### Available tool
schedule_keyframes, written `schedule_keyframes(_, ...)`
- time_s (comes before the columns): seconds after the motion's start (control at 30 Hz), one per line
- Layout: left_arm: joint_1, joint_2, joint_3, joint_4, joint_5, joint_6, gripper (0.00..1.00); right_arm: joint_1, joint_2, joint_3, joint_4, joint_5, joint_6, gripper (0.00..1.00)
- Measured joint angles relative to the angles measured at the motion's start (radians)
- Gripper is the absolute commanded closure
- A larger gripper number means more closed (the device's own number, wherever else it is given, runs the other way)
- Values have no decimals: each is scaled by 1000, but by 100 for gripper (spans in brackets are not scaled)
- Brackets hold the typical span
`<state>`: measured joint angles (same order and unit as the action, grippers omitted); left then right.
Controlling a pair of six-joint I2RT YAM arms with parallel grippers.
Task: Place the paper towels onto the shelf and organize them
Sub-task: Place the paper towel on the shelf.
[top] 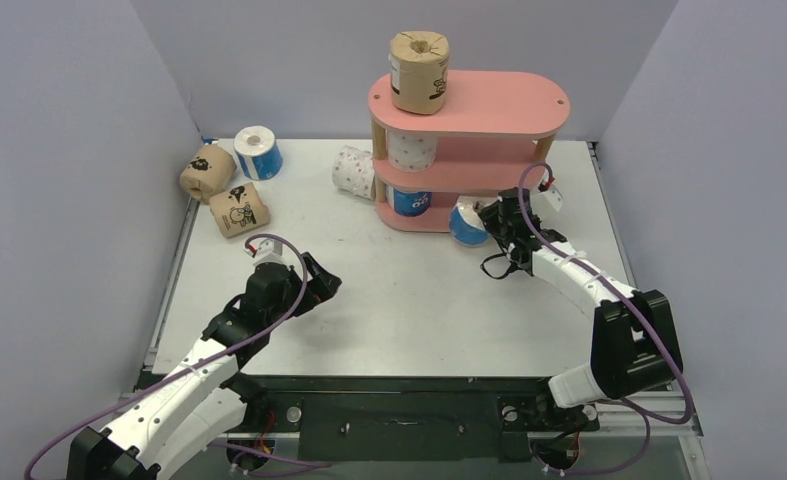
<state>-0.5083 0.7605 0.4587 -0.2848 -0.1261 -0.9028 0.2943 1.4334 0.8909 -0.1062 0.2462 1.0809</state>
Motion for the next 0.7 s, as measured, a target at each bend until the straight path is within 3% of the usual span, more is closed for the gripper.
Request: schedule_keyframes(0.7, 0, 21, -5, 0, 0, -2, 4, -20, 123, 84, 33, -18, 8, 73)
